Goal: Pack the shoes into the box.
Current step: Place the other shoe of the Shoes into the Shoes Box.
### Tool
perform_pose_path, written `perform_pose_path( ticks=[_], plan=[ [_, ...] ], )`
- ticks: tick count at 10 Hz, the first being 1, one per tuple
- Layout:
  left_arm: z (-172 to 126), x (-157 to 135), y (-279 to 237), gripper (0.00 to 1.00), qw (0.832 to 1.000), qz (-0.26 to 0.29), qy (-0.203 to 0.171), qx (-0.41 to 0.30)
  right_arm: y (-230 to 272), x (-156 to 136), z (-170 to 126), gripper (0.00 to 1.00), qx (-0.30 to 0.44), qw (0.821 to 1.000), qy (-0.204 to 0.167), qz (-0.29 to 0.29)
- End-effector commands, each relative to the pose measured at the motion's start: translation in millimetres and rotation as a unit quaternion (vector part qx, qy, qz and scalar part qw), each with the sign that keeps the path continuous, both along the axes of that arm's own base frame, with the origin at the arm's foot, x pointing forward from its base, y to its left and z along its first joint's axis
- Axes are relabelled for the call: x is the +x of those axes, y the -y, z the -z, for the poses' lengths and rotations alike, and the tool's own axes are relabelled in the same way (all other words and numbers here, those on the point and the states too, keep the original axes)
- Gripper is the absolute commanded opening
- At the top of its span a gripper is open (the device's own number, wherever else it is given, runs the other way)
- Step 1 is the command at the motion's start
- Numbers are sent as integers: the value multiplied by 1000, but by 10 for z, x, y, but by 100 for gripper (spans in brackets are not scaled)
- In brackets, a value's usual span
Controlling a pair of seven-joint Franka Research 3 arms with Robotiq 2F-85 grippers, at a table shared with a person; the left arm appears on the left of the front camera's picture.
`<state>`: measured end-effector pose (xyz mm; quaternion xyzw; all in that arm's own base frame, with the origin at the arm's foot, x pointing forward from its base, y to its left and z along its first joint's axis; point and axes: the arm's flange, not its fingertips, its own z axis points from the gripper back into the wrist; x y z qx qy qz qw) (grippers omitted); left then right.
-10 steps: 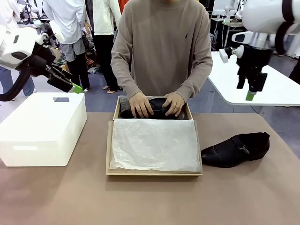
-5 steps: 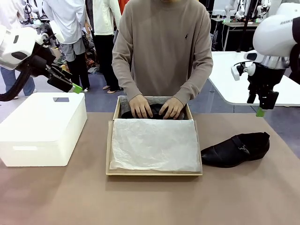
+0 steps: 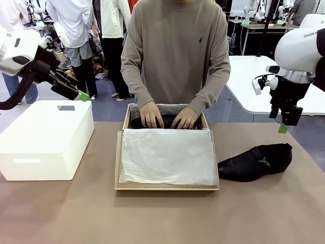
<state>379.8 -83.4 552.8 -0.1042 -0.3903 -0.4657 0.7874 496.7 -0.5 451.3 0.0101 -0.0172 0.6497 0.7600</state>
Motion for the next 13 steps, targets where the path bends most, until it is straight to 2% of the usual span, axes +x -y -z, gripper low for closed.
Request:
perform_pose_path(
  ticks=[1, 7, 13],
  plan=[
    [2, 6, 3, 100, 1000, 2, 2, -6, -7, 9, -23, 100, -1, 1000, 2, -2],
    [2, 6, 3, 100, 1000, 2, 2, -6, -4, 1, -2, 100, 0, 1000, 0, 0],
    [2, 6, 3, 100, 1000, 2, 2, -6, 187, 85, 444, 100, 12, 1000, 3, 16]
  ],
)
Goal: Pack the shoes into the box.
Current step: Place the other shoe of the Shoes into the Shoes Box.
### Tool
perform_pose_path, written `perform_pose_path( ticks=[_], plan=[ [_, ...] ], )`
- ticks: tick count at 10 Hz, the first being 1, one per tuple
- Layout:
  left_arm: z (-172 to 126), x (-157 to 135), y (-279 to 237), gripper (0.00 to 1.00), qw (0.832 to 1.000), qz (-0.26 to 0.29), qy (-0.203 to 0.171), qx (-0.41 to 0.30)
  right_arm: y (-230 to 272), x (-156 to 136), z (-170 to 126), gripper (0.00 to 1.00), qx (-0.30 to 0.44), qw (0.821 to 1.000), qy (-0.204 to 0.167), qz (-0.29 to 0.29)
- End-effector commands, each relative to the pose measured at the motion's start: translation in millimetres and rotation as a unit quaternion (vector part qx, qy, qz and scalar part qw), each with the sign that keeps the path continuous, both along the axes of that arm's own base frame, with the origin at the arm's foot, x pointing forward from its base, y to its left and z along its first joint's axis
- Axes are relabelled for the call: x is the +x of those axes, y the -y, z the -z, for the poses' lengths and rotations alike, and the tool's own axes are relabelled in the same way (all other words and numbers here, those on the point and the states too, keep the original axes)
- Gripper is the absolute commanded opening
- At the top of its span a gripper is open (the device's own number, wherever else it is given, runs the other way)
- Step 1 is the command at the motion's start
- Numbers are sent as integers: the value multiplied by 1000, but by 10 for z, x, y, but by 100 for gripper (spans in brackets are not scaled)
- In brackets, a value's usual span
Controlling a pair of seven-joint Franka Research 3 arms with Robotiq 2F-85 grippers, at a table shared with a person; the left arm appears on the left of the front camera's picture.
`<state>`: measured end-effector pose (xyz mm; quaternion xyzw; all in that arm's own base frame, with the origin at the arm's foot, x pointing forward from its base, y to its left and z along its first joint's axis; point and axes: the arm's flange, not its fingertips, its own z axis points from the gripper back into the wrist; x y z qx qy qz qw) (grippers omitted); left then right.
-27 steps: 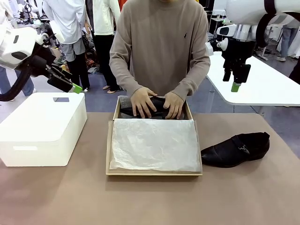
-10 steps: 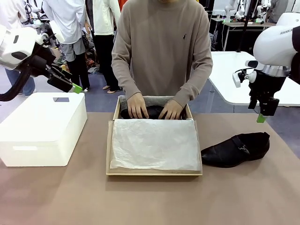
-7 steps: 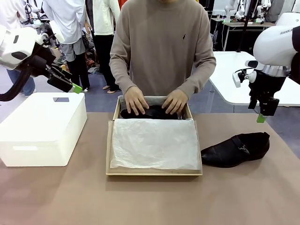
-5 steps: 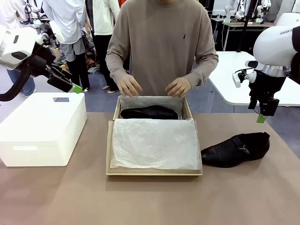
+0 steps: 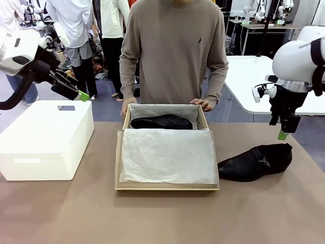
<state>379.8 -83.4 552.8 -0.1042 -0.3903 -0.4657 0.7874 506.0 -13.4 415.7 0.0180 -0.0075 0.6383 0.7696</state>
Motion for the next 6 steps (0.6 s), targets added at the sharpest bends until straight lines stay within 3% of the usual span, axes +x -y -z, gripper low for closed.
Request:
perform_pose_path(
  ticks=[1, 6],
  plan=[
    [2, 6, 3, 100, 1000, 2, 2, -6, 93, 10, 179, 100, 14, 1000, 20, -1],
    [2, 6, 3, 100, 1000, 2, 2, -6, 152, 60, 505, 100, 31, 999, 9, -8]
  ],
)
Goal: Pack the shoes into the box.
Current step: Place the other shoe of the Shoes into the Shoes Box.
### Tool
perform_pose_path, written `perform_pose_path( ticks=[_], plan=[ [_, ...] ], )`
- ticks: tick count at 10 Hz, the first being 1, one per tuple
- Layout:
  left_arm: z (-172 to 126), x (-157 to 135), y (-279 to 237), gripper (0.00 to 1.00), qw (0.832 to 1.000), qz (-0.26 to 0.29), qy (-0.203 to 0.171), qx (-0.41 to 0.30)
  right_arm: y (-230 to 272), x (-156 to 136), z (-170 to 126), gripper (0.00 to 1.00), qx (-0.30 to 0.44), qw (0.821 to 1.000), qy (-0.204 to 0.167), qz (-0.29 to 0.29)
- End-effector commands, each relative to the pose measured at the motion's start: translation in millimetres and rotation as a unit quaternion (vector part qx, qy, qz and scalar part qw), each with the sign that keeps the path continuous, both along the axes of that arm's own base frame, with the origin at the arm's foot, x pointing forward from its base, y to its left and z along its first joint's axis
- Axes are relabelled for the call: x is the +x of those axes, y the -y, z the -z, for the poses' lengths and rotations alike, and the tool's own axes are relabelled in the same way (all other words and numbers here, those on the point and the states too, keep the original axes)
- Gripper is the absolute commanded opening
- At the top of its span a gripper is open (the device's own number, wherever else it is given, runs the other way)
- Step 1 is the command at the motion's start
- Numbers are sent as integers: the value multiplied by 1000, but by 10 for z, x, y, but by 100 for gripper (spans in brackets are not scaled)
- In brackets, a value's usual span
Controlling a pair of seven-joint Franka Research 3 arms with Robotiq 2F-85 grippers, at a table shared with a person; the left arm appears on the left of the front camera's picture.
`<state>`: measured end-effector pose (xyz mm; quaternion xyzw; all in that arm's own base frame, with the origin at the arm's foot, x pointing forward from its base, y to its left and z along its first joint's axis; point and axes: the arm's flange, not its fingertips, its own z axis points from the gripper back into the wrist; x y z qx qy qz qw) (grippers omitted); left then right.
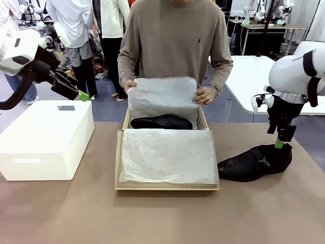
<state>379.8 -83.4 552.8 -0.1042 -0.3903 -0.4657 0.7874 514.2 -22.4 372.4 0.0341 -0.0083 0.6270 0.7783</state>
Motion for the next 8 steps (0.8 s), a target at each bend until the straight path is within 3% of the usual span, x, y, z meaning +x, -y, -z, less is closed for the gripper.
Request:
perform_pose_path(
  ticks=[1, 8],
  plan=[
    [2, 5, 3, 100, 1000, 2, 2, -6, 71, -19, 113, 100, 22, 999, 17, -28],
    [2, 5, 3, 100, 1000, 2, 2, -6, 29, -13, 315, 100, 30, 998, 14, -60]
  ],
)
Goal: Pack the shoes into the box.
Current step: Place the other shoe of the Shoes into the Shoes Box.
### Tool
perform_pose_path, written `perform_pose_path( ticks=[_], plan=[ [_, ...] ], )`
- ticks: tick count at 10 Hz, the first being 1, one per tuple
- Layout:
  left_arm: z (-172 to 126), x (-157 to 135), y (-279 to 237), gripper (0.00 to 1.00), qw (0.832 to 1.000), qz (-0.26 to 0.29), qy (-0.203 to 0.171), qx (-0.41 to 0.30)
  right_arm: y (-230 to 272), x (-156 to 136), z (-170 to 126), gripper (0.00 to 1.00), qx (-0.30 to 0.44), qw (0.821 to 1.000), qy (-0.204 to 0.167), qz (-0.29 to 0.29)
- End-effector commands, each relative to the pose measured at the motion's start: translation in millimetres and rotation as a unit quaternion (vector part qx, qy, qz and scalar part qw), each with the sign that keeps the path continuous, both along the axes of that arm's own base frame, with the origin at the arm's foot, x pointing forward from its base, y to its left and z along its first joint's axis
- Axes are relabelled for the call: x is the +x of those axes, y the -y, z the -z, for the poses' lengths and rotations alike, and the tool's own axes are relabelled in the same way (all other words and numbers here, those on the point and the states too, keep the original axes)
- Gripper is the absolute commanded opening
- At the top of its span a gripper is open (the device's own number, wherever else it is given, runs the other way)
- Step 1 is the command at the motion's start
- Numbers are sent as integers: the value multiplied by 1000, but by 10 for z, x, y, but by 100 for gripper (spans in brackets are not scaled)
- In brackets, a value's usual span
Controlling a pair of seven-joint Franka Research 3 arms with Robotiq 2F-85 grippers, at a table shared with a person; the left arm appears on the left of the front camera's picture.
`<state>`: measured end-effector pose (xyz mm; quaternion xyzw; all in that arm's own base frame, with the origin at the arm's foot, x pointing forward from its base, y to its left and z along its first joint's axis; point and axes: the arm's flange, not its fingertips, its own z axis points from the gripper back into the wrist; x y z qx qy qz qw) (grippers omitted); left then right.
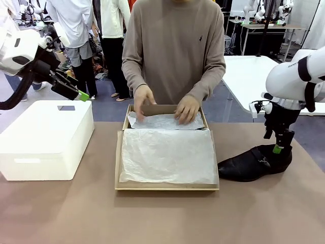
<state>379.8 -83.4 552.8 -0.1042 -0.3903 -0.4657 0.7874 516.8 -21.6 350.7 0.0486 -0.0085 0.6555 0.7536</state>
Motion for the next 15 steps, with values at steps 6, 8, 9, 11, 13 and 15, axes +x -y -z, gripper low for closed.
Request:
perform_pose_path(
  ticks=[6, 8, 9, 11, 13, 15],
  plan=[
    [2, 5, 3, 100, 1000, 2, 2, -6, -31, 5, 266, 100, 23, 999, 21, -42],
    [2, 5, 3, 100, 1000, 2, 2, -6, -50, 21, 277, 100, 20, 998, 18, -55],
    [2, 5, 3, 100, 1000, 2, 2, -6, -46, 23, 281, 96, 16, 998, 11, -54],
    [2, 5, 3, 100, 1000, 2, 2, -6, -46, 17, 277, 59, 9, 999, 0, -53],
    [2, 5, 3, 100, 1000, 2, 2, -6, -43, 4, 255, 22, 5, 999, -4, -51],
    [2, 5, 3, 100, 1000, 2, 2, -6, -30, -2, 242, 0, 6, 999, -6, -52]
  ],
)
